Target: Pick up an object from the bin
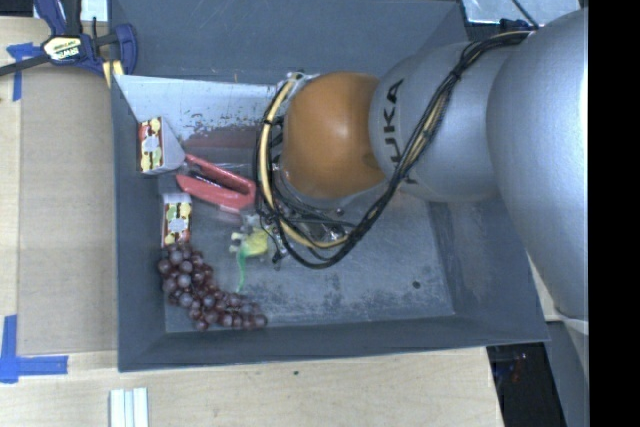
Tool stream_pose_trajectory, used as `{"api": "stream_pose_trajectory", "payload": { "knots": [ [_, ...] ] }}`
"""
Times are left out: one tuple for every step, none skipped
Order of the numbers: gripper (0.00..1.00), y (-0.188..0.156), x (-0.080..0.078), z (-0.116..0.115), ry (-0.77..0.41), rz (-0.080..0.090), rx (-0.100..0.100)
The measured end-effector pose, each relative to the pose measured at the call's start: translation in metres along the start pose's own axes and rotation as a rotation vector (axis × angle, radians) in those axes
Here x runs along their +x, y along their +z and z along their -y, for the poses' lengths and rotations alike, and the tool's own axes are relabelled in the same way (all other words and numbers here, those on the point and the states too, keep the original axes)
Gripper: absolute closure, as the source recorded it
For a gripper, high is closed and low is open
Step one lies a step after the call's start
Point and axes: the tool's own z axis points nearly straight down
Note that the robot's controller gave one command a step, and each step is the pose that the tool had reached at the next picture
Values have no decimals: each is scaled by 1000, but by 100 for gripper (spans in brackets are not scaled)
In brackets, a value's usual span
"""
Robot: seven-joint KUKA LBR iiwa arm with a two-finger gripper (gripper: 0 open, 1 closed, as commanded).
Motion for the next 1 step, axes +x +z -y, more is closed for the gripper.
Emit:
{"api": "stream_pose_trajectory", "payload": {
  "knots": [
    [100,-22,2,-1,2,-10,-3]
  ]
}}
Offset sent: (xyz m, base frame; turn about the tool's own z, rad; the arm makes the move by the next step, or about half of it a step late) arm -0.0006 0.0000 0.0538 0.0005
